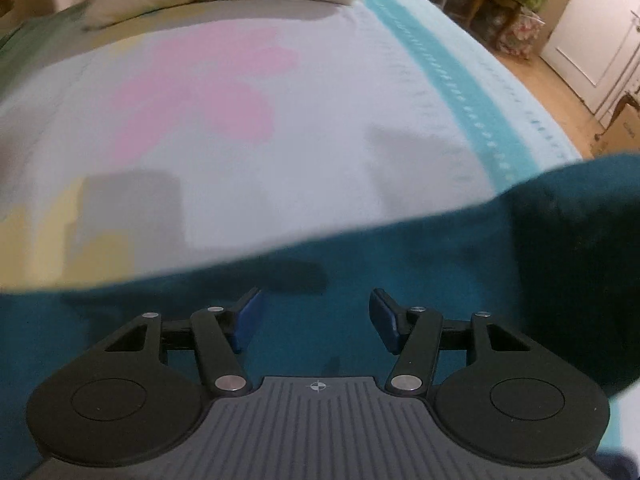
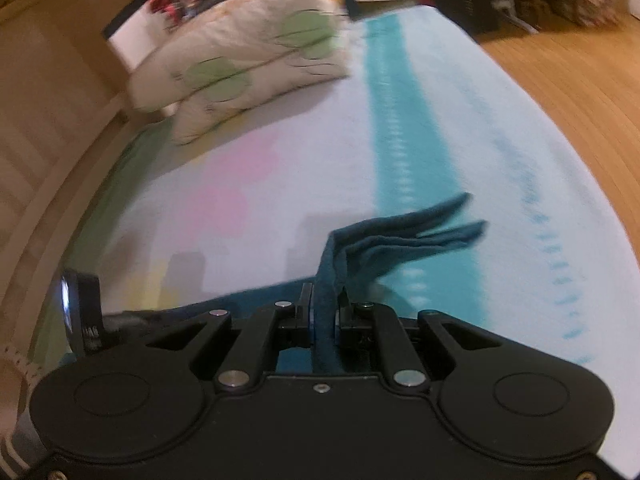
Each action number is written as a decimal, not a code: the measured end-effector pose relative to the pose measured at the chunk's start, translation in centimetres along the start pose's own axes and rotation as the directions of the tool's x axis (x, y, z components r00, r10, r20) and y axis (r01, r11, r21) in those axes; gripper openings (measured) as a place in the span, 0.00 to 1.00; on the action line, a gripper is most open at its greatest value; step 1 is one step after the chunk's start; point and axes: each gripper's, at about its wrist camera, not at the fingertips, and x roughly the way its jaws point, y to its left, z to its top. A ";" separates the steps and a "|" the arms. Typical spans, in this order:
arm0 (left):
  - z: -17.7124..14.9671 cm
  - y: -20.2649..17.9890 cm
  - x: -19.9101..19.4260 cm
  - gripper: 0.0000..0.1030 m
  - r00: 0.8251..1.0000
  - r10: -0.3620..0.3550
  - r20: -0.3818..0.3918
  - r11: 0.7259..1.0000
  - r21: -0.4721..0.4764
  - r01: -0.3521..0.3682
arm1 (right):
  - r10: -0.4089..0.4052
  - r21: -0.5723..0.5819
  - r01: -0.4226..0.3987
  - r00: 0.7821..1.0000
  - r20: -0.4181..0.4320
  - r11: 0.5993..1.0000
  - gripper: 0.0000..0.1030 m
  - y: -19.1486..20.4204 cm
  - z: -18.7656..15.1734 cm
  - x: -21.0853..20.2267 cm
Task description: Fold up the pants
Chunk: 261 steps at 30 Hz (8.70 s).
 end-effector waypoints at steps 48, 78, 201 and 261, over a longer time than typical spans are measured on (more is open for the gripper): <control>-12.0 11.9 -3.1 0.55 0.998 0.028 -0.062 0.997 -0.068 -0.032 | -0.242 -0.013 0.258 0.889 -0.389 0.966 0.48 5.4 -13.8 13.4; -14.8 10.9 -4.2 0.70 0.999 0.054 0.003 0.996 -0.074 -0.054 | -0.184 -0.016 0.184 0.968 -0.171 0.983 0.19 6.3 -7.4 21.7; -25.4 35.9 -15.2 0.80 0.969 0.196 0.152 0.717 -0.696 -0.036 | -0.163 0.035 0.167 0.983 -0.089 0.985 0.38 5.7 -15.6 11.6; -22.7 32.8 -15.6 0.07 0.891 0.351 0.289 0.776 -0.622 -0.104 | 0.010 -0.383 -0.106 0.969 -0.246 0.918 0.20 26.4 -19.9 20.5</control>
